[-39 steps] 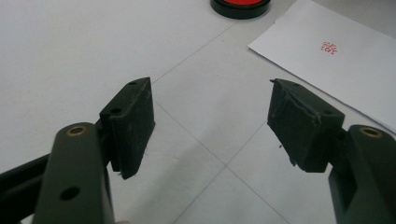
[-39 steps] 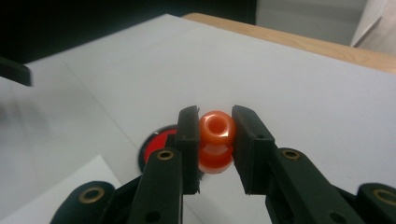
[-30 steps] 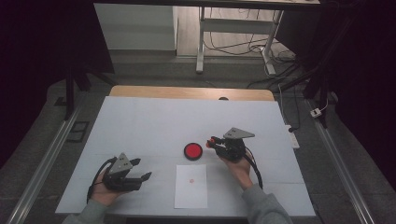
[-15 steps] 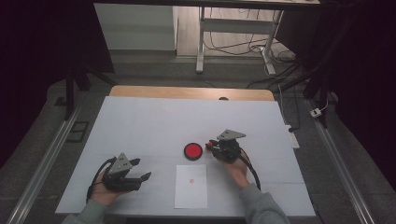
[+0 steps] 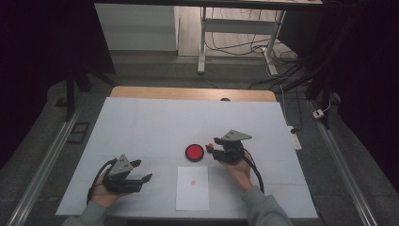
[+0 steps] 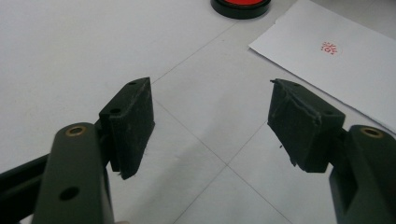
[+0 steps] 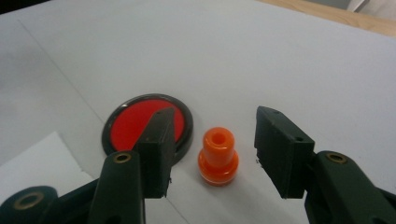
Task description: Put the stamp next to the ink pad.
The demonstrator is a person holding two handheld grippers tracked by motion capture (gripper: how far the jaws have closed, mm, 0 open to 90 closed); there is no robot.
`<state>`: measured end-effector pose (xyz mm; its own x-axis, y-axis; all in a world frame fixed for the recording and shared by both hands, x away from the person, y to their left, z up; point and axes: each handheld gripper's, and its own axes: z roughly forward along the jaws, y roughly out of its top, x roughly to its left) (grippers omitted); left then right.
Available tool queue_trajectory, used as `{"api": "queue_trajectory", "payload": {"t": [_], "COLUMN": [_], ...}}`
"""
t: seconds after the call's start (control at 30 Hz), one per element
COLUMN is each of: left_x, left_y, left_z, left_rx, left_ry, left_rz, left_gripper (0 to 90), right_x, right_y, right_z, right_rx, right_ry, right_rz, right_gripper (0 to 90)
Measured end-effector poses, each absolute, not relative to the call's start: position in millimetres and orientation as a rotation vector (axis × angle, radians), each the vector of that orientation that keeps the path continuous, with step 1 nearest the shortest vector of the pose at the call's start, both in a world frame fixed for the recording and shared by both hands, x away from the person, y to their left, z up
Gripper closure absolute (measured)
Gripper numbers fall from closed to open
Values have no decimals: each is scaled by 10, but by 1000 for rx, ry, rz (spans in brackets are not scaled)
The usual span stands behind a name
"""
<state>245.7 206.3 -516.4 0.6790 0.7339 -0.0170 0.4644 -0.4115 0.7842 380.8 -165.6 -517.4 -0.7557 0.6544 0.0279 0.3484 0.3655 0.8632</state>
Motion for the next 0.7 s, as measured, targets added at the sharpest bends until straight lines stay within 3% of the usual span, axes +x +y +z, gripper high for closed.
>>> {"api": "queue_trajectory", "payload": {"t": [0.7], "left_x": [2423], "left_y": [2135], "left_z": [-5175], "left_rx": [2069], "left_ry": [944], "left_rz": [417], "left_gripper": [303], "right_x": [3475], "right_y": [-1915], "right_z": [-4948], "right_rx": [774], "right_ry": [2321], "right_rz": [1374], "right_gripper": [445]}}
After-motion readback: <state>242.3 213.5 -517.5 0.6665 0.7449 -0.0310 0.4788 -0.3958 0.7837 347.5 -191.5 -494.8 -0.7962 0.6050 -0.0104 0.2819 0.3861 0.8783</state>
